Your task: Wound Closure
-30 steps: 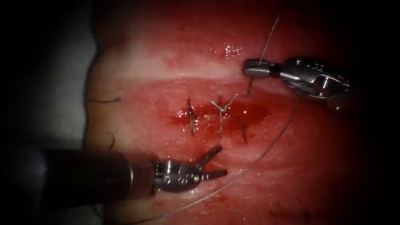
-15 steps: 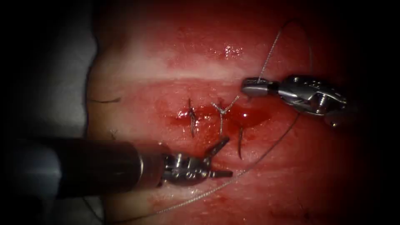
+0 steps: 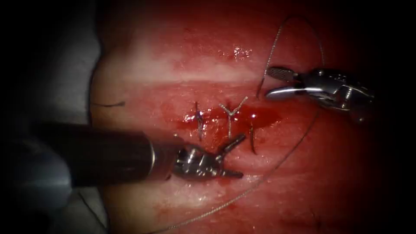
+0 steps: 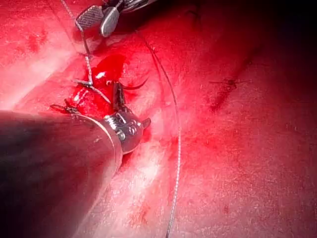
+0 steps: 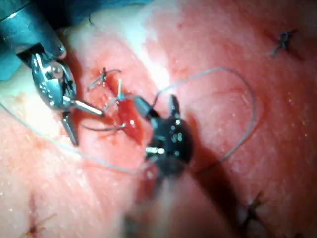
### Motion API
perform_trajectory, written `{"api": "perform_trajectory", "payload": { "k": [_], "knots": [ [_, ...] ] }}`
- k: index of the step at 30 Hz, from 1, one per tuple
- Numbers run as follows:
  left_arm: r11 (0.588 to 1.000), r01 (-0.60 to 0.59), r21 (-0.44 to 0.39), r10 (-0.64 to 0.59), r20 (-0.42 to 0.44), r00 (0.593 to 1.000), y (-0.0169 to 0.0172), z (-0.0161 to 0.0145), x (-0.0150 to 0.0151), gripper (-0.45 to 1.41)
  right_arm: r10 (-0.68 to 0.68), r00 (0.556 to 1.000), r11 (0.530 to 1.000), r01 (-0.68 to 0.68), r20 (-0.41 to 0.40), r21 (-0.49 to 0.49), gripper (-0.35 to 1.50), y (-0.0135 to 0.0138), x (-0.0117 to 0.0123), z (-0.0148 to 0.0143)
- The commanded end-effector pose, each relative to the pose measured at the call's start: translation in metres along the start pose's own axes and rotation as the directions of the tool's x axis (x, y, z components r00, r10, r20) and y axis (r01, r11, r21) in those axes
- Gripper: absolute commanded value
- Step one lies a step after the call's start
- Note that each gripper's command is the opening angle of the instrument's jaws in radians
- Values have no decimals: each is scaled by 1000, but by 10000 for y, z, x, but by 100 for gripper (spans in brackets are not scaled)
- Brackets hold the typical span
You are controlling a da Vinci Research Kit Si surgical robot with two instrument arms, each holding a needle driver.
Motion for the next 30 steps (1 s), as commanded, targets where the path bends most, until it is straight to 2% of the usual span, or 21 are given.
{"api": "perform_trajectory", "payload": {
  "k": [1, 11, 18, 23, 24, 25, 27, 28, 30],
  "knots": [
    [1000, 5, -7, -5, -13, 1000, 9, 7, 2, 105, 2, 1000, 1000, -2, 3, 5, 93, -5, -11, 6],
    [1000, -13, -5, 13, -119, 993, -2, 22, 15, 105, -1, 1000, 1000, 1, 2, 5, 86, -6, -14, 7],
    [999, 36, 10, -35, -148, 988, -14, 30, 7, 81, -8, 1000, 1000, 8, 1, 3, 81, -7, -21, 9],
    [999, 47, 4, -45, -152, 987, -14, 40, -4, 71, -11, 1000, 1000, 11, 1, 0, 81, -8, -24, 9],
    [999, 49, 2, -48, -152, 987, -13, 42, -6, 58, -10, 1000, 1000, 10, 1, -3, 81, -8, -24, 9],
    [999, 51, 2, -50, -156, 986, -11, 43, -8, 21, -10, 1000, 1000, 10, 1, -4, 81, -8, -24, 9],
    [999, 48, -2, -47, -161, 986, -10, 42, -9, -16, -10, 1000, 1000, 10, 1, -3, 79, -8, -24, 9],
    [999, 52, -5, -52, -165, 985, -11, 40, -10, -45, -10, 1000, 1000, 10, 1, -3, 79, -8, -24, 9],
    [995, 98, -21, -100, -173, 980, -14, 35, -11, -45, -10, 1000, 1000, 10, 1, -8, 79, -8, -24, 8]
  ]
}}
